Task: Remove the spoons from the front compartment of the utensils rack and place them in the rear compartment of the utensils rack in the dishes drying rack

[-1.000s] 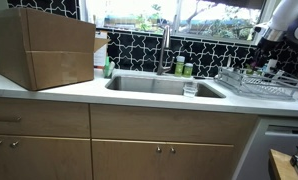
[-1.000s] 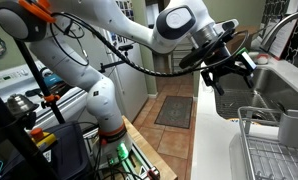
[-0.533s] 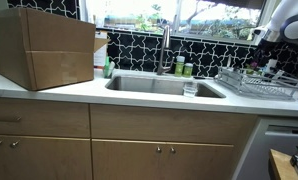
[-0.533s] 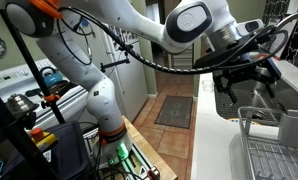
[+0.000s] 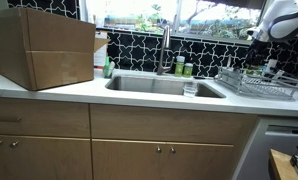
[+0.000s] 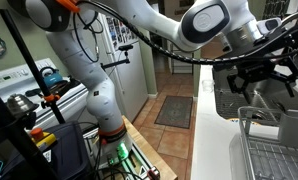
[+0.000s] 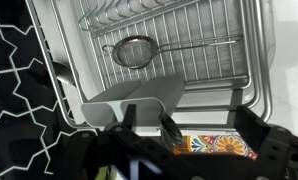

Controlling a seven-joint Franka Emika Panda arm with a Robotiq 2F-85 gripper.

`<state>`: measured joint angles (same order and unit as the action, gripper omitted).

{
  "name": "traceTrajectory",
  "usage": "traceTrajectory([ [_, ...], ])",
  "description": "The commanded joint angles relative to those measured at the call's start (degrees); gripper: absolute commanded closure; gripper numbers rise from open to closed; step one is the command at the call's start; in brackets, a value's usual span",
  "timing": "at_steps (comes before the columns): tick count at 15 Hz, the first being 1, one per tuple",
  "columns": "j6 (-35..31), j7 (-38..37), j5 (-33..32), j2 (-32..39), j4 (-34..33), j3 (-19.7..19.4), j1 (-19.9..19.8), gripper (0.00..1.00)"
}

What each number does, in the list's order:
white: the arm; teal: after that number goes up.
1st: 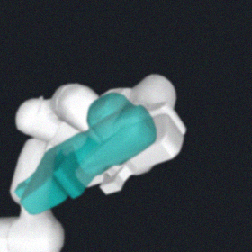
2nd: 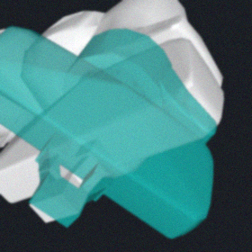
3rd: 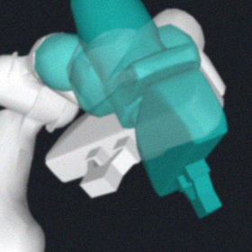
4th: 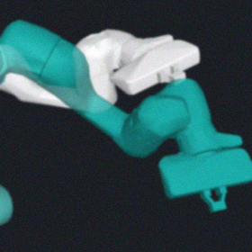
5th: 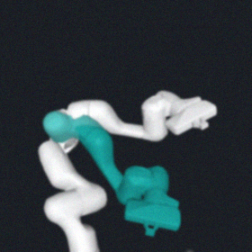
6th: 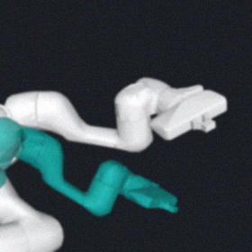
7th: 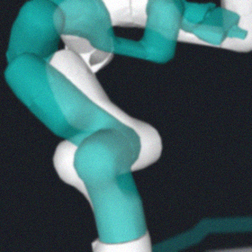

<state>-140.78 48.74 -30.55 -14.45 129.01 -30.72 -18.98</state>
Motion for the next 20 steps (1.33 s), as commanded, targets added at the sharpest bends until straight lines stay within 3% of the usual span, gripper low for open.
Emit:
traceTrajectory([
  [1, -2.96, 3.86, 3.86, 4.75, -2.12, 0.25, -0.84, 0.00],
  [4, -5.68, 4.54, 6.66, 7.15, -2.58, 0.63, -1.06, 0.13],
  [6, -7.29, 4.56, 7.90, 8.34, -2.69, 1.19, -1.28, 0.29],
  [10, -8.92, 4.63, 9.48, 10.04, -3.08, 2.02, -1.68, 0.27],
  [14, -8.82, 4.51, 10.32, 11.05, -3.91, 2.45, -2.22, 0.32],
  [17, -8.62, 4.24, 10.48, 11.41, -4.13, 2.66, -2.69, 0.45],
  [18, -8.58, 4.25, 10.52, 11.47, -4.13, 2.72, -2.81, 0.54],
  [20, -8.44, 4.11, 10.55, 11.59, -4.28, 2.87, -3.03, 0.57],
])
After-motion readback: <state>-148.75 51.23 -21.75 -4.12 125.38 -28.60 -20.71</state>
